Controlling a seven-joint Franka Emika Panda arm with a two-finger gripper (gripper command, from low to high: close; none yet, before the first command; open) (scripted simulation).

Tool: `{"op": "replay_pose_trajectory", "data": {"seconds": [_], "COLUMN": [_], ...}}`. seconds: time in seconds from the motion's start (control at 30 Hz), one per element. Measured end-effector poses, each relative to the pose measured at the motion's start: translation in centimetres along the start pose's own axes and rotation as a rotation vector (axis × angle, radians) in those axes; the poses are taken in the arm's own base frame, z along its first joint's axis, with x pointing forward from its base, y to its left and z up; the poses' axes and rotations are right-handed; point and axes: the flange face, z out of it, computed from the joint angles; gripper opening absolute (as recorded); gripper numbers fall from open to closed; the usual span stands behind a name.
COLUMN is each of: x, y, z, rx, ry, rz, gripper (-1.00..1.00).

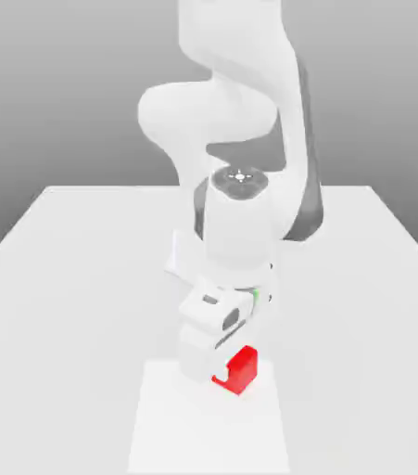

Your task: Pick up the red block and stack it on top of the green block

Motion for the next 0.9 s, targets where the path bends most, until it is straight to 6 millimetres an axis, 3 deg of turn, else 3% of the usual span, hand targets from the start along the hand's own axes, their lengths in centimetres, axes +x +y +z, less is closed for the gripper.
{"op": "replay_pose_trajectory", "data": {"seconds": [0.13,0.3,0.6,0.87,0.9], "x": [0.2,5.1,13.3,17.2,17.4], "y": [-0.3,-4.0,-14.2,-26.2,-27.0], "z": [-3.0,-4.5,-5.9,-6.9,-6.2], "rx": [-0.003,-0.039,-0.055,-0.009,-0.004], "ry": [-0.002,0.004,0.011,0.001,-0.001], "rz": [-0.001,-0.034,-0.078,-0.115,-0.117], "gripper": [-1.00,-1.00,-1.00,-1.00,-1.00]}}
